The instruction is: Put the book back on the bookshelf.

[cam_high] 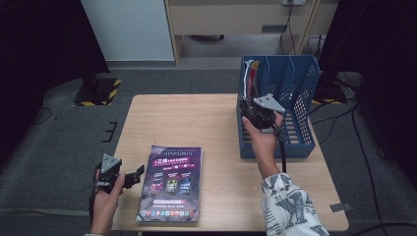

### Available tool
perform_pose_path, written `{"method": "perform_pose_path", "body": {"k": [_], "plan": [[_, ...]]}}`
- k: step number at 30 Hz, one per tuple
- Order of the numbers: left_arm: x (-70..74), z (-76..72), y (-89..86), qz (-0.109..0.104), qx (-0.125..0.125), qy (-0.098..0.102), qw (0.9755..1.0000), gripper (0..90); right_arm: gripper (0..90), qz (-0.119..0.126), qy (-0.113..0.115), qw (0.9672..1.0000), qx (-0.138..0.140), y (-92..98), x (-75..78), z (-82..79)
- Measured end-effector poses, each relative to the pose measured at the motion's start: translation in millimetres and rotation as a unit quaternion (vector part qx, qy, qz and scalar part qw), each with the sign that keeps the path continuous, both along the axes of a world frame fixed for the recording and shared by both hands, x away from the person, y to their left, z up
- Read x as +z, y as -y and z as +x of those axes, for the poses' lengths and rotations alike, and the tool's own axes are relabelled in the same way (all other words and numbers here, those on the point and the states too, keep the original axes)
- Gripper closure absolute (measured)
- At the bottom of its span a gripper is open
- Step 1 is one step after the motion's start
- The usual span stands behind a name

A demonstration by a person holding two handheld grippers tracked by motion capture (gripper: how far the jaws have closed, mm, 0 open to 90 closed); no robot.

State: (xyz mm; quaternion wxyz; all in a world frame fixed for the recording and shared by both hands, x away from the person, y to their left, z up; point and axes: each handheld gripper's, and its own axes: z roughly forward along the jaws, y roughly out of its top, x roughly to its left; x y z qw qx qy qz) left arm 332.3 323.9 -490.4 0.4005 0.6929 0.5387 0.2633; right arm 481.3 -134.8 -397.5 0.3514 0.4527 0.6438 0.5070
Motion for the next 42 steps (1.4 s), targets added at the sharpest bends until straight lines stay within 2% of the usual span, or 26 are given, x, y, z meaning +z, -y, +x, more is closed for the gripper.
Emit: {"method": "perform_pose_path", "body": {"k": [1,11,22,25,36,38,42], "plan": [[0.0,0.0,-0.1,0.000,0.000,0.000,1.0000,5.2,47.4,0.003,-0.005,1.0000,0.003,0.3,-0.2,0.2],[0.2,-0.4,0.1,0.000,0.000,0.000,1.0000,5.1,33.4,0.007,-0.028,0.9995,0.014,3.6,-4.0,-2.2],[-0.3,-0.7,-0.7,-0.002,0.003,0.000,1.0000,5.1,27.7,0.009,-0.050,0.9983,0.029,4.9,-4.2,-5.2],[-0.2,-0.8,-1.0,-0.002,0.003,0.000,1.0000,5.1,26.8,0.022,-0.048,0.9980,0.034,6.8,-8.1,-6.5],[-0.4,-0.6,-0.4,0.002,0.003,0.000,1.0000,5.1,22.3,0.016,-0.063,0.9964,0.054,9.7,-12.7,-13.9],[-0.5,-0.5,-0.3,0.003,0.003,-0.001,1.0000,5.1,22.2,0.020,-0.057,0.9966,0.056,10.7,-13.6,-17.6],[-0.3,-0.8,-0.3,0.002,0.003,0.000,1.0000,5.1,21.4,0.021,-0.061,0.9960,0.062,12.8,-15.6,-22.7]]}}
